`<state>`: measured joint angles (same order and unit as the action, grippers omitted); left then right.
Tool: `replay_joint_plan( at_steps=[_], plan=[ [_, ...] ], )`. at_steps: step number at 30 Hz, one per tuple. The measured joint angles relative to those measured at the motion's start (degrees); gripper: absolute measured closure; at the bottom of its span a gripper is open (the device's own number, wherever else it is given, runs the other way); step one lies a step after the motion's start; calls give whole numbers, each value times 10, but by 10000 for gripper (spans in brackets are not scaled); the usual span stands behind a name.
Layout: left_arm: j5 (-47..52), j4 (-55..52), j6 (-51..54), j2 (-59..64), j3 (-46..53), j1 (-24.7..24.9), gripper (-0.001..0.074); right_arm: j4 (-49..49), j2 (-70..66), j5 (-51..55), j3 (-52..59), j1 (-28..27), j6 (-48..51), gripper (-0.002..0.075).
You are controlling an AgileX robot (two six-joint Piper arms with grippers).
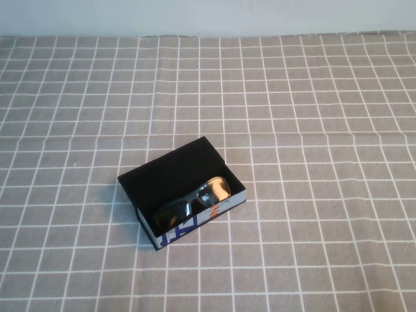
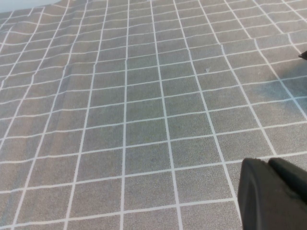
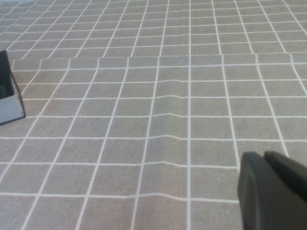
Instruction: Take glasses out of glasses case
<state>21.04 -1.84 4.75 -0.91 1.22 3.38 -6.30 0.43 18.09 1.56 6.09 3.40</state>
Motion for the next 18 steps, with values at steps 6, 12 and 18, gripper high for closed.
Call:
replay_joint_plan(
  at_steps=[6,12,18],
  plan=[
    [0,0,0,0,0,0,739,0,0,0,0,0,0,743],
    [0,0,0,0,0,0,739,-6,0,-1,0,0,0,743],
    [0,0,0,0,0,0,739,-12,0,-1,0,0,0,743]
  ],
)
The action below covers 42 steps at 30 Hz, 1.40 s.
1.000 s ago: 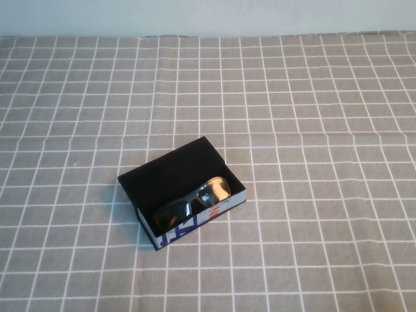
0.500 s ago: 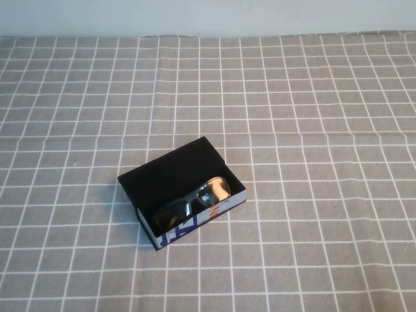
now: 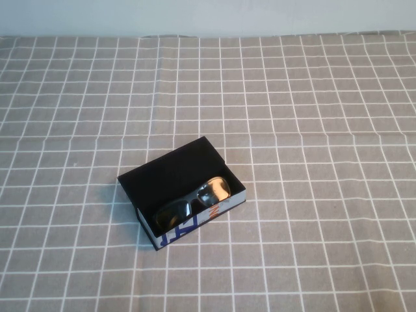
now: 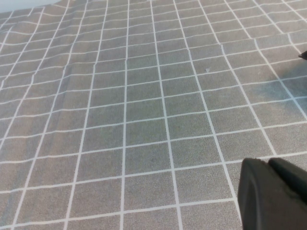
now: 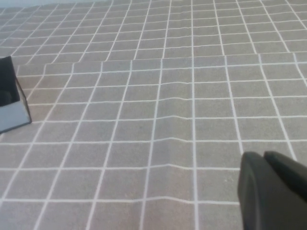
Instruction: Take glasses out of glasses case
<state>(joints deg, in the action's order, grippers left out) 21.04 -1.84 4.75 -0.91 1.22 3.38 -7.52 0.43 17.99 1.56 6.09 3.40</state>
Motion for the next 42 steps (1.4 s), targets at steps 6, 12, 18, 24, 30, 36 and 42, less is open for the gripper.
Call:
replay_joint_plan(
  at_steps=[6,12,18,24,30,36,42],
  plan=[
    [0,0,0,0,0,0,739,-96,0,-30,0,0,0,743],
    [0,0,0,0,0,0,739,-283,0,-96,0,0,0,743],
    [0,0,0,0,0,0,739,-400,0,-149,0,0,0,743],
    [0,0,0,0,0,0,739,-507,-2,-120,-4,0,0,743],
    [0,0,0,0,0,0,739,-450,-119,11,-104,0,0,743],
    [0,0,0,0,0,0,739,-284,-327,185,-246,0,0,743],
    [0,0,0,0,0,0,739,-212,-507,260,-388,0,59,743]
  ],
)
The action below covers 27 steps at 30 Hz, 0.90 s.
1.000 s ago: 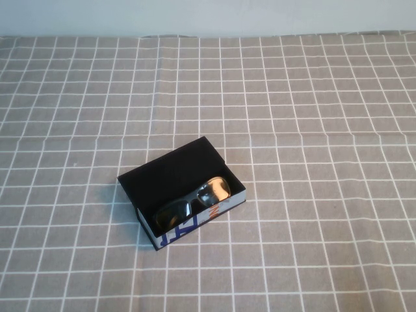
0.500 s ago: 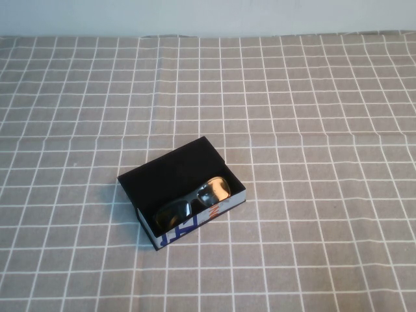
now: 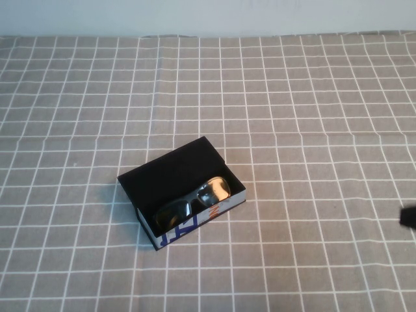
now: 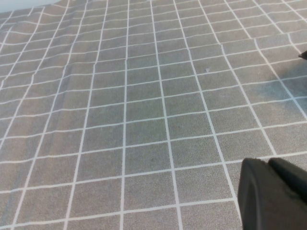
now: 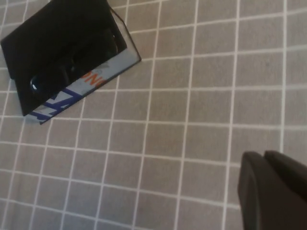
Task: Take glasses out of glasses case
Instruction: Pick up the glasses from the glasses case
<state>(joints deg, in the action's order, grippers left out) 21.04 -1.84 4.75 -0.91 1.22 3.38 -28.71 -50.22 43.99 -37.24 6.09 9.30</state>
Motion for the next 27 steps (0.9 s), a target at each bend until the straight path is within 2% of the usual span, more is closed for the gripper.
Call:
replay_joint_plan(
  at_steps=[6,15,21,27],
  plan=[
    [0,0,0,0,0,0,739,12,-174,36,-154,33,78,743],
    [0,0,0,0,0,0,739,107,-389,78,-403,181,161,743],
    [0,0,0,0,0,0,739,128,-487,138,-522,256,301,743],
    [0,0,0,0,0,0,739,149,-574,204,-600,327,490,734]
  ],
)
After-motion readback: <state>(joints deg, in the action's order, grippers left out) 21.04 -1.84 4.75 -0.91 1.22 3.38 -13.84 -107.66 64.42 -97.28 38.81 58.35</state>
